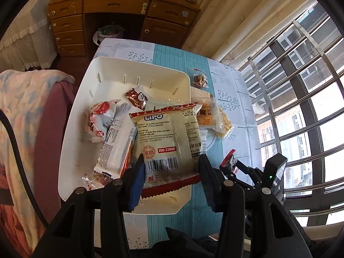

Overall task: Organize snacks
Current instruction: 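Carry the LIPO packet over the tray with the left gripper while the right carries the chocolate packet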

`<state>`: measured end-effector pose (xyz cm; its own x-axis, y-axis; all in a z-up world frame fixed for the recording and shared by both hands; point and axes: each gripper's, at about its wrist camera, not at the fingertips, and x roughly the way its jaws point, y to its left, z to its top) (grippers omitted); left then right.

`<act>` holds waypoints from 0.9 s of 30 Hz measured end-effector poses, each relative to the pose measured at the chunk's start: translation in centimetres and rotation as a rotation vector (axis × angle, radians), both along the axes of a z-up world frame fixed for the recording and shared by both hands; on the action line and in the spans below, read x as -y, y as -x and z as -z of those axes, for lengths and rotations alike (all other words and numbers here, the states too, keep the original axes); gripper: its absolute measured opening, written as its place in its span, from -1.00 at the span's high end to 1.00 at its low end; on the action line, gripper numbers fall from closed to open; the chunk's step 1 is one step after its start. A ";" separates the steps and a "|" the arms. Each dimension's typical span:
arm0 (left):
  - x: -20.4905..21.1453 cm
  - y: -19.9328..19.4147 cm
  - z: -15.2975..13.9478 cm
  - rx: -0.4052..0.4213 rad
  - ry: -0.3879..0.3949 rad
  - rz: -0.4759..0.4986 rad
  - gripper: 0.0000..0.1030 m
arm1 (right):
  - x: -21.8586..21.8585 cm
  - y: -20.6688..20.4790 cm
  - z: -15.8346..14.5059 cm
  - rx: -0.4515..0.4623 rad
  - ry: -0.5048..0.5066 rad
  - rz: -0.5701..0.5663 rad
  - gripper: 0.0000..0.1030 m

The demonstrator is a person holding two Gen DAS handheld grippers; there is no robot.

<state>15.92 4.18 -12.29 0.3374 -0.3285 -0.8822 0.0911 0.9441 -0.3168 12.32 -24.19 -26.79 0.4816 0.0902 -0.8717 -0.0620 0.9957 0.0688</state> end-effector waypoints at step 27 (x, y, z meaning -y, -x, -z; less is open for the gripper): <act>-6.5 -2.3 0.2 0.162 0.147 0.227 0.09 | -10.7 -1.6 -9.2 0.173 -0.222 0.056 -0.05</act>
